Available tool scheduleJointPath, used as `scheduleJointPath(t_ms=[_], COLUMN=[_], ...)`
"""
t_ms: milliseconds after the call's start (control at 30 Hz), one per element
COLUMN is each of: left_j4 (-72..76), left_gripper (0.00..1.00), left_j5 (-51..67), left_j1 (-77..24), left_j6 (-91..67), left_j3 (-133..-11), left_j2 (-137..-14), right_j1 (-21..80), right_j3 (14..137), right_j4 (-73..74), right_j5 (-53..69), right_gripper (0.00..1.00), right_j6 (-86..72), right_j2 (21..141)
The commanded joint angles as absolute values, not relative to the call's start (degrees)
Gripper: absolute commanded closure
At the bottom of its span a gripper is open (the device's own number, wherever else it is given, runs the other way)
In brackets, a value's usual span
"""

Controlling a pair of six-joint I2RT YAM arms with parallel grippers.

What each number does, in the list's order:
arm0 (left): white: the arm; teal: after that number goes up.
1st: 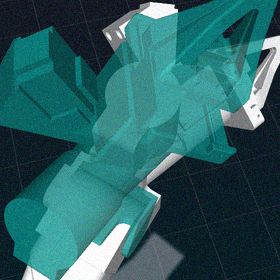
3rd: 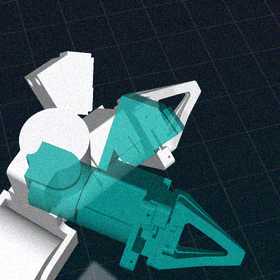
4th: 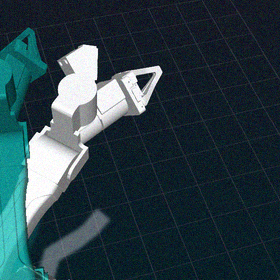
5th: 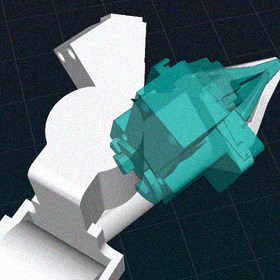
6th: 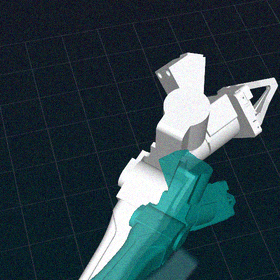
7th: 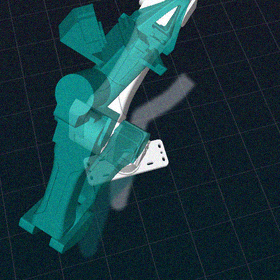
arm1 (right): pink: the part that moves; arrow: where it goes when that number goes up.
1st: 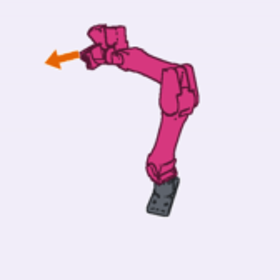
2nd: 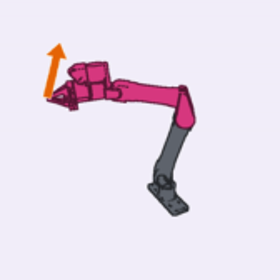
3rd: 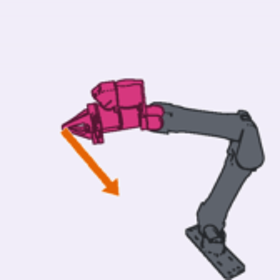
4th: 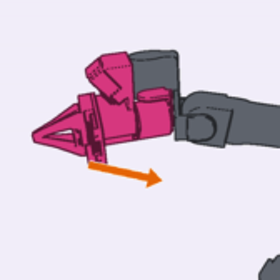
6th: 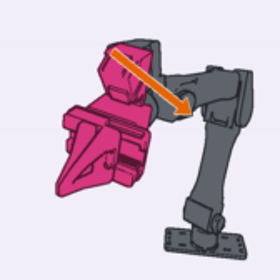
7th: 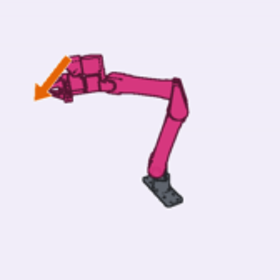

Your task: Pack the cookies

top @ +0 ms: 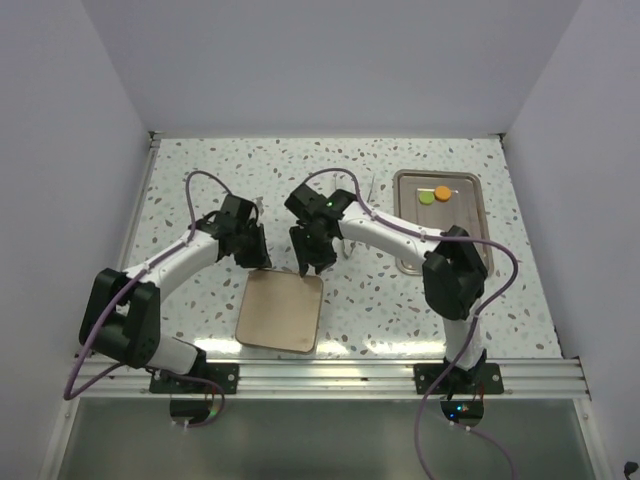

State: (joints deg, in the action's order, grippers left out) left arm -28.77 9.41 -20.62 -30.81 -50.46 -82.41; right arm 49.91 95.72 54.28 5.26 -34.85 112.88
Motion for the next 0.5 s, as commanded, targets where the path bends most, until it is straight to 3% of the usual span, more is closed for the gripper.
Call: scheduleJointPath(t_ms=[0,133,333,433,467], left_j4=[-29.3,-29.0,-29.9,-30.4,-30.5], left_gripper=[0.78,0.78,0.78,0.78,0.78], left_j5=[9.5,9.5,9.4,9.8,10.4], left_j1=[-20.3,-20.2,-19.4,-18.4,-17.8], left_j6=[-28.5,-28.2,-26.9,-25.9,-25.1], left_j3=[-52.1,-53.1,-58.4,-61.7,-63.0], left_j2=[-83.0,-84.5,-89.2,-91.9,-93.1], right_j1=[49.2,51.4,63.4,70.0,72.7], right_j3=[100.5,100.6,94.0,88.2,86.9], right_j4=[56.5,56.5,55.3,51.3,50.1], right_j5=[1.4,2.5,1.5,2.2,2.5], right_gripper=[0.55,0.52,0.54,0.65,0.77], right_j6=[-33.0,-31.2,-26.6,-25.5,-25.0], right_j2=[110.3,104.5,100.8,98.5,97.9])
